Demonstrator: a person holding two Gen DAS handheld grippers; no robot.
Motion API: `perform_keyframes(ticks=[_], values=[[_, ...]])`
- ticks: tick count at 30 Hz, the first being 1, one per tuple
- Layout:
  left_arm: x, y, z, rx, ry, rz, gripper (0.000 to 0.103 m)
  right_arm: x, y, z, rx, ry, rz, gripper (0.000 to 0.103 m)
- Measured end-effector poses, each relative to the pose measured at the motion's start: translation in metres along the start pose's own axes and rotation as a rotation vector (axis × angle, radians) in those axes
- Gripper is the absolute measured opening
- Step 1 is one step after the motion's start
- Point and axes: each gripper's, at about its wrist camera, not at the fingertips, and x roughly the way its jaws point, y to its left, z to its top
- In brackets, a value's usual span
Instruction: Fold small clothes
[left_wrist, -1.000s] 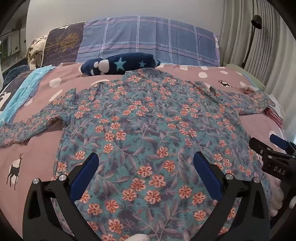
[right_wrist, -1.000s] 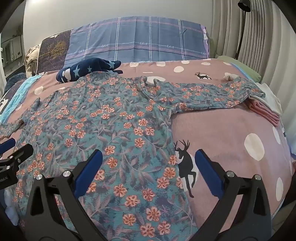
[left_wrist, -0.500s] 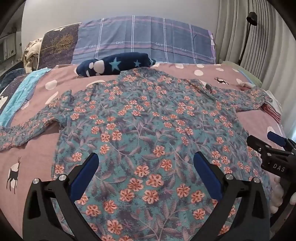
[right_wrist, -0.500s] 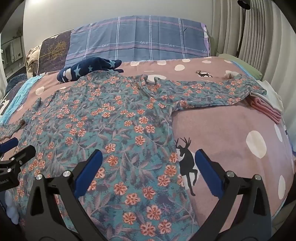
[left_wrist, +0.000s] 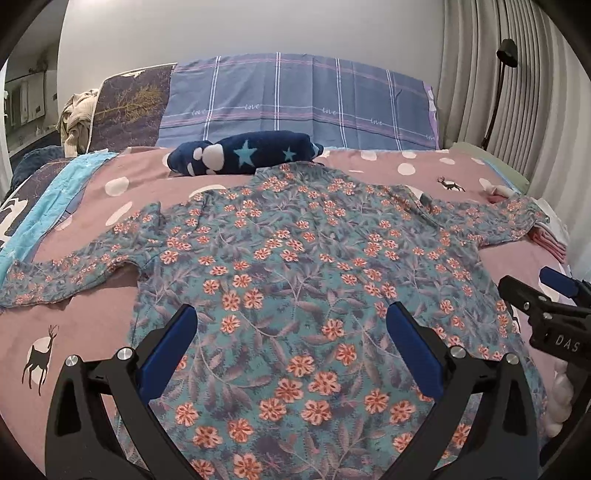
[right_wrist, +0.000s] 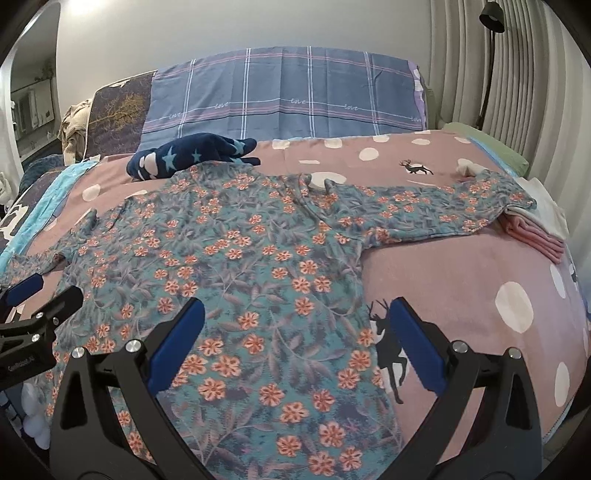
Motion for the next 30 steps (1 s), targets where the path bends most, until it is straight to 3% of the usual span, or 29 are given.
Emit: perform_keyframes(ticks=[9, 30], values=[[0.001, -0.006, -0.003, 0.031, 0.02, -0.005, 0.102, 0.002, 0.001, 0.0, -0.001, 0.014, -0.004, 0.101], [0.014, -0.003, -0.01, -0.001, 0.097, -0.036, 0.102, 0.003, -0.002, -0.003, 0.004, 0.031, -0.022, 0.101]])
